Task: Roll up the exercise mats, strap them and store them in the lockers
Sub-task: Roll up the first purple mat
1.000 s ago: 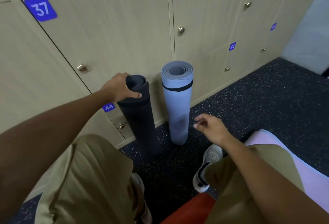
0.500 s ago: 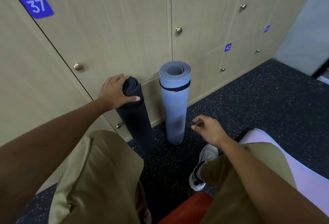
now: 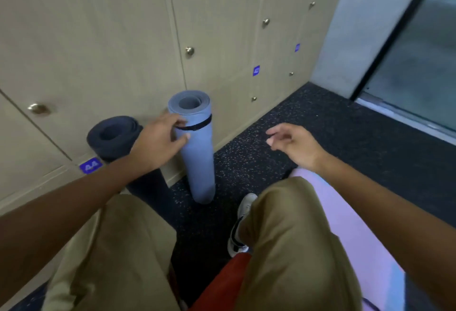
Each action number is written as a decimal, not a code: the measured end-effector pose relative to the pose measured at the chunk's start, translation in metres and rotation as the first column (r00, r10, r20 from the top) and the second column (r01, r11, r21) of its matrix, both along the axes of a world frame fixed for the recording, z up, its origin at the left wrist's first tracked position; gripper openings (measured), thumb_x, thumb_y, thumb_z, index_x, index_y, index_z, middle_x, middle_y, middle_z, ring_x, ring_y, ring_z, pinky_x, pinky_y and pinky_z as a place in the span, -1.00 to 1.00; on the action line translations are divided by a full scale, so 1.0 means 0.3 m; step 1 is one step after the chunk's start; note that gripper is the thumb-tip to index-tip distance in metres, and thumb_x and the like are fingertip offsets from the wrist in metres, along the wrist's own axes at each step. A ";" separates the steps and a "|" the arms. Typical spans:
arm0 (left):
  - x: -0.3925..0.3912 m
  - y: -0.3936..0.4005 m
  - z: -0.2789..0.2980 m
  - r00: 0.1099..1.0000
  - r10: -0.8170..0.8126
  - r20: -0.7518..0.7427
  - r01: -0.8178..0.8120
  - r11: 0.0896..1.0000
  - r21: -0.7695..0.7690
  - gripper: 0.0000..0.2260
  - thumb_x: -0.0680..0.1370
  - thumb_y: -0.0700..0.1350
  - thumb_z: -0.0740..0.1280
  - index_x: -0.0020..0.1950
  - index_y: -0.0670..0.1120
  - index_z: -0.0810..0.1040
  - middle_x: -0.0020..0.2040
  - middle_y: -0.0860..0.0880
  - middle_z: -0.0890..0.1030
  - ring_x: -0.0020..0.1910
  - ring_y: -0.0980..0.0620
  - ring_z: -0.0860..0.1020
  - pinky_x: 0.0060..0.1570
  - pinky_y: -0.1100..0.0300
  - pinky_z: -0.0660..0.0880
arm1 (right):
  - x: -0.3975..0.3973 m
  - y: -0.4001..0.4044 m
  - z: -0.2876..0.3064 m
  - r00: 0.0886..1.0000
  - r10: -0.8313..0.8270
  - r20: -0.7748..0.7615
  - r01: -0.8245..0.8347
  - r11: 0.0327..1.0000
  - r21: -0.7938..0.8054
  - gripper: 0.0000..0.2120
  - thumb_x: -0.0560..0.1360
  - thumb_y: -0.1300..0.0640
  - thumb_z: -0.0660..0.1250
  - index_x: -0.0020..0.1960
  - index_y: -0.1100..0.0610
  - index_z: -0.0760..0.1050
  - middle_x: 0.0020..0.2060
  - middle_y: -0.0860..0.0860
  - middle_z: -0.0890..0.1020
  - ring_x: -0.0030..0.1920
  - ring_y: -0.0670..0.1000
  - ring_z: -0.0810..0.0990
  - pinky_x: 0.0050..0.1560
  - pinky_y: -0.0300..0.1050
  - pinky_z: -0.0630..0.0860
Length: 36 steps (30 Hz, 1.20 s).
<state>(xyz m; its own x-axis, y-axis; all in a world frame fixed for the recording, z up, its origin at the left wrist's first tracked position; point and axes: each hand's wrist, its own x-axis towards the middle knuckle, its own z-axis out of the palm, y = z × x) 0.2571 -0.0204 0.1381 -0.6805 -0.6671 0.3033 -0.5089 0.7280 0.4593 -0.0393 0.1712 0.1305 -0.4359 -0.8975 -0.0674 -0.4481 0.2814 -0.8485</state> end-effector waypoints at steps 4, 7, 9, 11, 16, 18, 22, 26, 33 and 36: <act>-0.175 0.185 -0.004 0.974 -0.226 -0.022 0.227 0.970 0.087 -0.79 0.59 -0.08 0.45 0.20 -0.08 0.62 0.09 0.05 0.65 0.10 0.09 0.57 0.11 0.24 0.41 | -0.110 0.271 0.105 0.989 -0.064 -0.131 0.070 0.997 0.042 -0.82 0.56 0.18 0.46 0.16 0.11 0.61 -0.08 0.06 0.68 -0.11 -0.05 0.66 -0.01 -0.31 0.53; -0.309 0.311 -0.013 0.936 -0.350 -0.036 0.352 0.927 0.127 -0.81 0.59 -0.04 0.44 0.18 -0.03 0.62 0.08 0.10 0.65 0.08 0.13 0.59 0.08 0.25 0.44 | -0.160 0.511 0.133 0.963 -0.101 -0.250 0.137 0.982 0.132 -0.82 0.55 0.13 0.48 0.14 0.07 0.62 -0.09 -0.04 0.71 -0.09 -0.12 0.67 0.00 -0.34 0.52; -0.391 0.397 -0.012 0.907 -0.417 -0.064 0.422 0.896 0.137 -0.82 0.58 -0.04 0.45 0.16 -0.03 0.63 0.07 0.09 0.66 0.06 0.12 0.60 0.08 0.20 0.48 | -0.180 0.662 0.122 0.947 -0.129 -0.295 0.193 0.960 0.202 -0.83 0.54 0.13 0.49 0.12 0.05 0.62 -0.07 -0.07 0.72 -0.07 -0.14 0.67 0.02 -0.31 0.52; -0.467 0.475 -0.008 0.880 -0.465 -0.092 0.474 0.868 0.146 -0.85 0.57 -0.05 0.46 0.11 -0.02 0.64 0.04 0.08 0.67 0.04 0.09 0.61 0.09 0.13 0.52 | -0.191 0.792 0.098 0.939 -0.168 -0.301 0.251 0.932 0.261 -0.83 0.53 0.16 0.49 0.11 0.08 0.62 -0.07 -0.05 0.72 -0.08 -0.13 0.68 0.00 -0.31 0.51; -0.619 0.584 -0.021 0.833 -0.552 -0.043 0.549 0.812 0.200 -0.91 0.56 0.00 0.45 0.03 0.04 0.63 -0.02 0.15 0.64 -0.01 0.13 0.59 0.06 0.04 0.55 | -0.231 0.940 -0.033 0.920 -0.194 -0.341 0.322 0.870 0.374 -0.83 0.57 0.07 0.45 0.15 0.05 0.61 -0.08 -0.13 0.63 -0.15 -0.16 0.60 -0.12 -0.28 0.48; -0.672 0.592 -0.035 0.825 -0.565 -0.004 0.552 0.804 0.222 -0.92 0.57 0.02 0.44 0.01 0.05 0.63 -0.04 0.17 0.65 -0.02 0.17 0.59 0.04 0.03 0.56 | -0.264 0.939 -0.117 0.925 -0.195 -0.327 0.327 0.846 0.422 -0.80 0.59 0.04 0.42 0.19 0.01 0.59 -0.05 -0.13 0.61 -0.14 -0.17 0.57 -0.17 -0.34 0.44; -0.800 0.604 -0.071 0.811 -0.582 0.056 0.554 0.795 0.246 -0.91 0.56 0.07 0.42 0.01 0.09 0.62 -0.03 0.19 0.64 -0.03 0.16 0.59 0.00 0.04 0.57 | -0.360 0.921 -0.340 0.928 -0.250 -0.275 0.361 0.780 0.510 -0.77 0.58 0.00 0.42 0.22 0.02 0.59 0.08 -0.01 0.67 -0.02 -0.01 0.61 -0.08 -0.22 0.55; -0.945 0.642 -0.126 0.766 -0.625 0.152 0.574 0.771 0.274 -0.77 0.58 0.09 0.41 0.20 0.07 0.56 0.08 0.14 0.63 0.03 0.07 0.57 0.08 0.03 0.54 | -0.447 0.931 -0.556 0.918 -0.363 -0.160 0.385 0.716 0.583 -0.78 0.60 0.02 0.40 0.23 -0.01 0.52 0.11 0.02 0.63 0.02 -0.01 0.60 -0.20 -0.32 0.51; -1.085 0.680 -0.285 0.672 -0.679 0.295 0.577 0.730 0.365 -0.62 0.58 0.19 0.35 0.36 0.11 0.48 0.15 0.16 0.61 0.11 0.04 0.59 0.16 -0.02 0.54 | -0.537 1.033 -0.949 0.744 -0.667 -0.033 0.509 0.535 0.674 -0.43 0.57 0.07 0.45 0.48 0.13 0.31 0.33 0.17 0.51 0.16 0.16 0.57 0.02 -0.12 0.56; -1.101 0.692 -0.359 0.641 -0.698 0.318 0.541 0.705 0.457 -0.60 0.57 0.20 0.36 0.37 0.11 0.47 0.12 0.17 0.62 0.08 0.04 0.61 0.16 -0.03 0.54 | -0.522 1.093 -1.103 0.622 -0.782 -0.016 0.527 0.404 0.748 -0.34 0.55 0.02 0.47 0.52 0.20 0.25 0.30 0.22 0.52 0.18 0.18 0.55 0.17 0.02 0.53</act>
